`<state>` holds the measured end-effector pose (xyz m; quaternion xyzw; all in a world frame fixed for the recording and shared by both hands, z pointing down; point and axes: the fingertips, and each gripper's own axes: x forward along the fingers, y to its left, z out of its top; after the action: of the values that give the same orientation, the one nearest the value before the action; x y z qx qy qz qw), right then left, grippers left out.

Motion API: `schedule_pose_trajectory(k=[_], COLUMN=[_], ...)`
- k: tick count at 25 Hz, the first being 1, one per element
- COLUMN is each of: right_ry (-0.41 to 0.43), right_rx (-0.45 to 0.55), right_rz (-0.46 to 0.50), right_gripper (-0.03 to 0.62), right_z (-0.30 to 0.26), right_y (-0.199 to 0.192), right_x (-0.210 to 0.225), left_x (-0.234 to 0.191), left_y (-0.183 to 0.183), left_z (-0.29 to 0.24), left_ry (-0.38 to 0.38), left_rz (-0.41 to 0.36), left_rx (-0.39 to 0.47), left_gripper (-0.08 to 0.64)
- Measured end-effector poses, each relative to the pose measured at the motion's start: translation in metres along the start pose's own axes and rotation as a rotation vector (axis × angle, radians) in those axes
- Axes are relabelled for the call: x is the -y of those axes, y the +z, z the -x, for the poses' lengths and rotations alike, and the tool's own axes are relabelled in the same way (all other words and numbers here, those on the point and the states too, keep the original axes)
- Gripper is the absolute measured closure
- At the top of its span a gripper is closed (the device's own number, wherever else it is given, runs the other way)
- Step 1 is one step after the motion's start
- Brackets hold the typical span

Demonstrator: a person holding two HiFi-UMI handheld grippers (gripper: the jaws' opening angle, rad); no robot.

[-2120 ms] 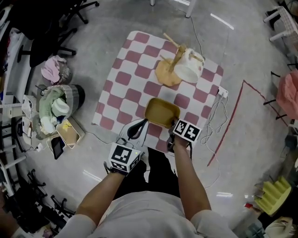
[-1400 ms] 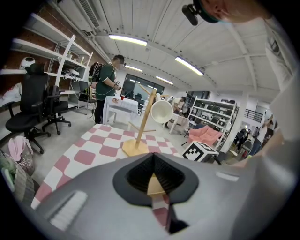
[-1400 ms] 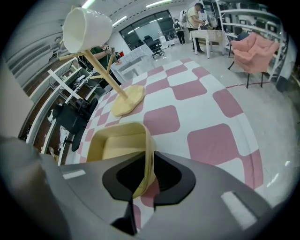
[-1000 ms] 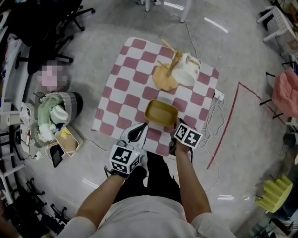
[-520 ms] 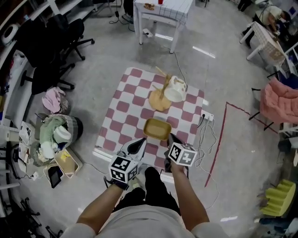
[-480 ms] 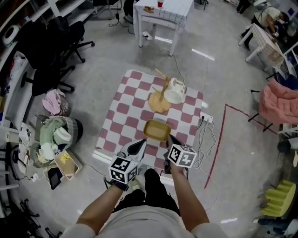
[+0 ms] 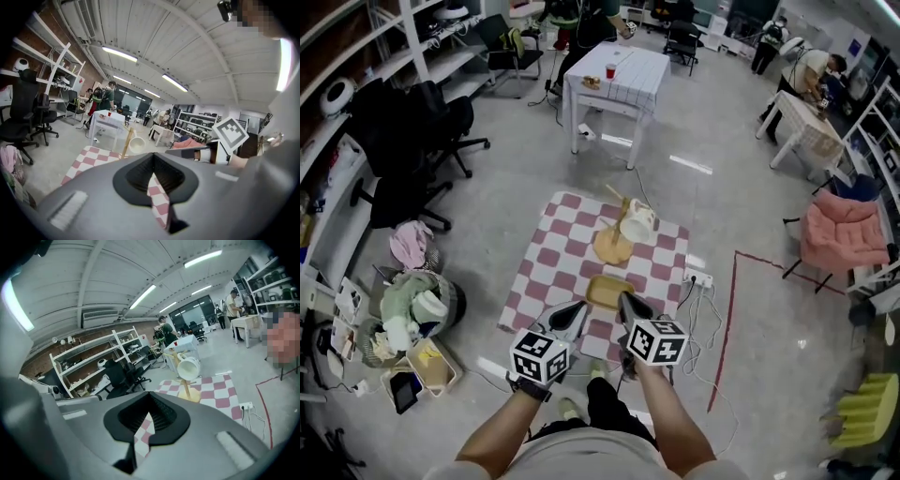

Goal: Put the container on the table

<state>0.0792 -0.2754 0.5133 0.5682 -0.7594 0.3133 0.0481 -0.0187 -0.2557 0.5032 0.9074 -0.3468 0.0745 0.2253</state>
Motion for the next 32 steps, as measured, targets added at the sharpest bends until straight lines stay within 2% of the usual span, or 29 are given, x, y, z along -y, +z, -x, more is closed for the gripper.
schedule_pose_trajectory(k=[17, 21, 32], right_ry=[0.097, 0.107, 0.123], right_rx=[0.149, 0.178, 0.202], right_rz=[0.162, 0.196, 0.21], right_gripper=[0.581, 0.581, 0.581], right_z=[0.069, 0.078, 0.091], right_y=[0.044, 0.056, 0.058], right_x=[-0.097, -0.11, -0.126], left_x=[0.037, 0.044, 0.052], left_y=[0.071, 0.089, 0.098], left_z=[0.078, 0.089, 0.104], left_ry=[0.0, -0.007, -0.006], left_rz=[-0.103, -0.124, -0.145], left_rx=[0.144, 0.184, 0.207], left_gripper=[0.554, 0.554, 0.554])
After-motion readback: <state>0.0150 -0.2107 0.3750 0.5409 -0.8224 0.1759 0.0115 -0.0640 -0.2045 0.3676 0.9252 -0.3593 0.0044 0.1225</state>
